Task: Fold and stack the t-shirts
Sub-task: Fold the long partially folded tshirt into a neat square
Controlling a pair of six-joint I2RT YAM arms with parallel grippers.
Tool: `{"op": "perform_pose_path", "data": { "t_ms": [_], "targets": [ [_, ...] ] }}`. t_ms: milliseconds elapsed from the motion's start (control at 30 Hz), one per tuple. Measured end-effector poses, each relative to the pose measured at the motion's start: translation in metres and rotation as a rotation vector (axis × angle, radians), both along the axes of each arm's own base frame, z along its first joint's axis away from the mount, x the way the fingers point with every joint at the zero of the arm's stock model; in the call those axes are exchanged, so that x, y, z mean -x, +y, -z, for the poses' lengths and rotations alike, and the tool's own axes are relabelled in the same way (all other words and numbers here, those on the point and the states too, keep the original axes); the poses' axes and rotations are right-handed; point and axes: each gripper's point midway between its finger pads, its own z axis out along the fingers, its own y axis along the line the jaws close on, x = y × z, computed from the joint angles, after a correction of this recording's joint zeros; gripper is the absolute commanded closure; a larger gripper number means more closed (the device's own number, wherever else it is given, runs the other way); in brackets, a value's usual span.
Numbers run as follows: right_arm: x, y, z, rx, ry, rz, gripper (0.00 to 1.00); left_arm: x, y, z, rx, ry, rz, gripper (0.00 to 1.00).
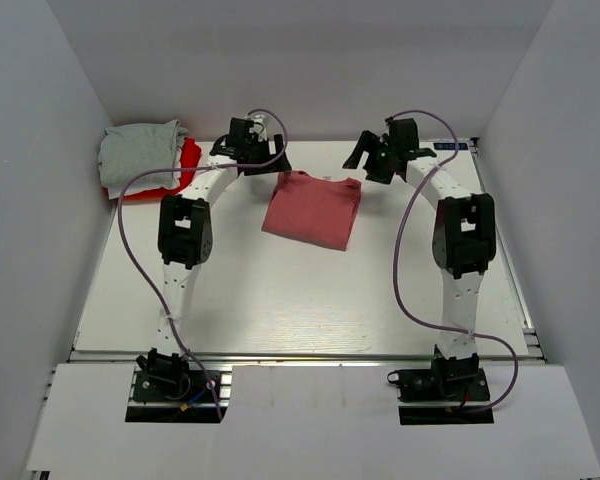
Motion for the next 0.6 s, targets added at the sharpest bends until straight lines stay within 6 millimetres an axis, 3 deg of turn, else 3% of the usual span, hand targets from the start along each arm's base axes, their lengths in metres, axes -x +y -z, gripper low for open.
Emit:
{"op": "perform_pose_path", "data": {
  "t_ms": [100,267,400,600],
  "targets": [
    [0.002,-0.005,-0.016,0.009,-0.046,0.009,0.10,0.010,0.015,-0.008,-0.008,-0.005,-0.014,0.00],
    [0.033,-0.014,-0.038,0.019,-0.087,0.005,0.10,0.029,0.022,-0.031,-0.031,-0.044,0.049,0.00],
    [0.065,-0.019,-0.030,0.023,-0.110,-0.016,0.10,0.040,0.009,-0.041,-0.055,-0.083,0.157,0.00],
    [0.095,-0.027,-0.009,0.057,-0.100,-0.046,0.10,0.070,-0.004,-0.016,-0.098,-0.034,0.301,0.00]
  ]
}}
